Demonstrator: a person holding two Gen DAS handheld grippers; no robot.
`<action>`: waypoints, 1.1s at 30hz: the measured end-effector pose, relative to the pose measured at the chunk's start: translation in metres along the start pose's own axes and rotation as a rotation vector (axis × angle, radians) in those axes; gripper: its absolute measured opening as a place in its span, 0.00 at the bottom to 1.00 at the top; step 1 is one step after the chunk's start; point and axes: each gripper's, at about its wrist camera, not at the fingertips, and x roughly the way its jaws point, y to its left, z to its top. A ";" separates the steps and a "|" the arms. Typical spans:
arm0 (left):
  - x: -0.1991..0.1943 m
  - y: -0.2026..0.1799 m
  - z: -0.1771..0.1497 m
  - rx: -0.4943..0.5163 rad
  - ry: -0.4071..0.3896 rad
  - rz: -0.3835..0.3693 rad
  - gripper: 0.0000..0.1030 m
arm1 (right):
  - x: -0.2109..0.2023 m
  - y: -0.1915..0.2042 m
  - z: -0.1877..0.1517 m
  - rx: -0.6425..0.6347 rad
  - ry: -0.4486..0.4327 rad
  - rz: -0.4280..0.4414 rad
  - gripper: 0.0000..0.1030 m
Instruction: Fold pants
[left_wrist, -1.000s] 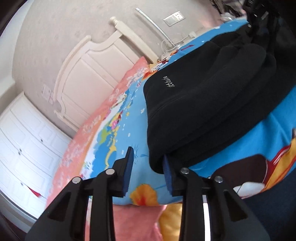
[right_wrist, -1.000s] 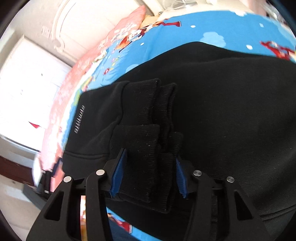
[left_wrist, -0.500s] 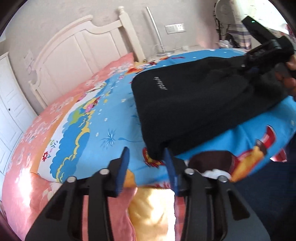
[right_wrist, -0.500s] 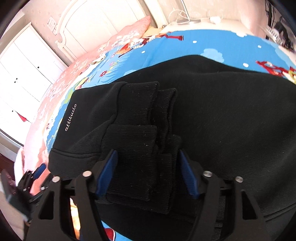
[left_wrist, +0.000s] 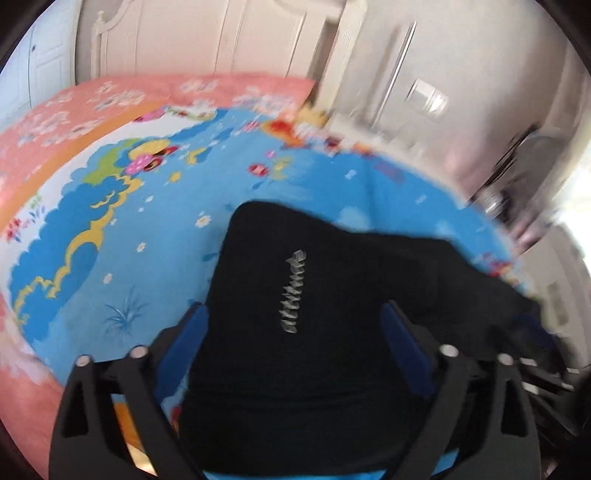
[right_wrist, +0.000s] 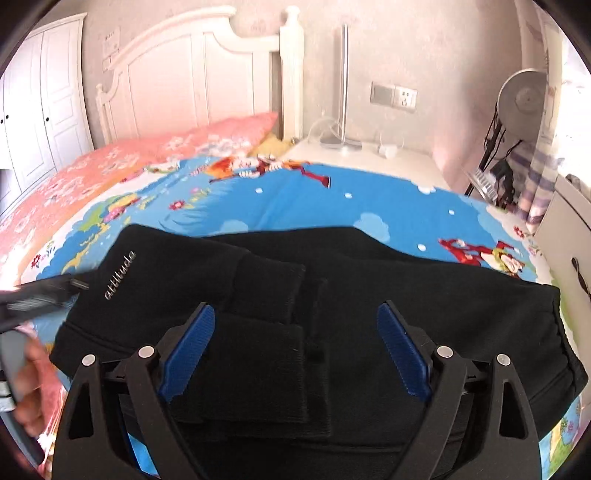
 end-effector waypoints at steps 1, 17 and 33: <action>0.007 -0.003 0.005 0.022 0.012 0.047 0.93 | -0.002 0.002 0.000 0.013 -0.016 0.044 0.84; 0.073 -0.039 0.039 0.224 0.097 0.028 0.10 | 0.048 0.040 -0.031 -0.091 0.189 0.055 0.85; -0.003 -0.016 -0.004 0.130 -0.079 0.095 0.16 | 0.051 0.040 -0.039 -0.103 0.180 0.038 0.86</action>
